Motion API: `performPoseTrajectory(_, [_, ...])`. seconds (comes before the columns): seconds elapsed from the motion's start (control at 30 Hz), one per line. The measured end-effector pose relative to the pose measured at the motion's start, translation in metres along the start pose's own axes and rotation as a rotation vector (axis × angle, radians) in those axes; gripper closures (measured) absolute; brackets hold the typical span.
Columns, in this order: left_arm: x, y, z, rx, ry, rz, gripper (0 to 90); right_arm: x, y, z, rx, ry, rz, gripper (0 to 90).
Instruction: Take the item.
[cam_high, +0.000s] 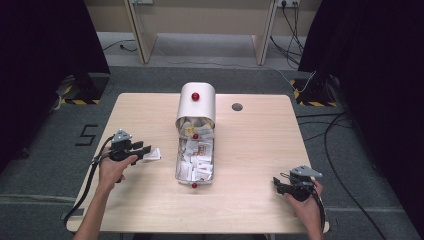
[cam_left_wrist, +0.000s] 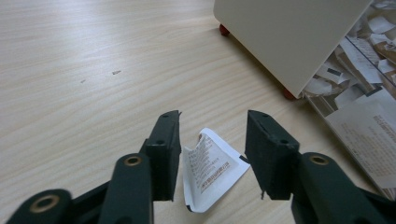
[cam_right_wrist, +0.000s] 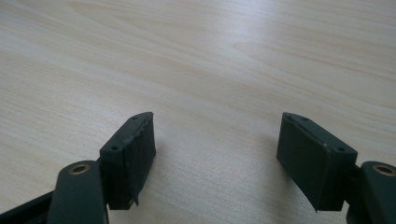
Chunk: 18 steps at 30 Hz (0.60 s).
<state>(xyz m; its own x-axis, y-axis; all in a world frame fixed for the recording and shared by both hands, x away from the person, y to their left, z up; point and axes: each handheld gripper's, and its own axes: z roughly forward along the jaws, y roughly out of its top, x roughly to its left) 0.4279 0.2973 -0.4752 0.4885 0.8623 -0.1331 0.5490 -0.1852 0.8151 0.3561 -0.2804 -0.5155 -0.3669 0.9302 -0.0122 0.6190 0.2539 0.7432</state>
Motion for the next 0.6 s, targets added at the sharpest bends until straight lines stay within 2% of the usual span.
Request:
performPoseTrajectory(0.07, [-0.001, 0.0, -0.003, 0.005, -0.002, 0.002, 49.2, 0.0, 0.0, 0.0, 0.0, 0.0, 0.0, 28.6])
performPoseTrajectory(0.23, [-0.004, -0.002, -0.011, 0.003, -0.029, -0.025, 39.0, 0.0, 0.0, 0.0, 0.0, 0.0, 0.0, 28.6])
performPoseTrajectory(0.33, [-0.005, -0.003, -0.015, 0.01, -0.012, -0.03, 28.9, 0.0, 0.0, 0.0, 0.001, 0.0, 0.001, 28.6])
performPoseTrajectory(0.6, [-0.009, -0.009, -0.025, -0.006, -0.006, -0.012, 22.5, 0.0, 0.0, 0.0, 0.001, 0.0, 0.001, 28.6])
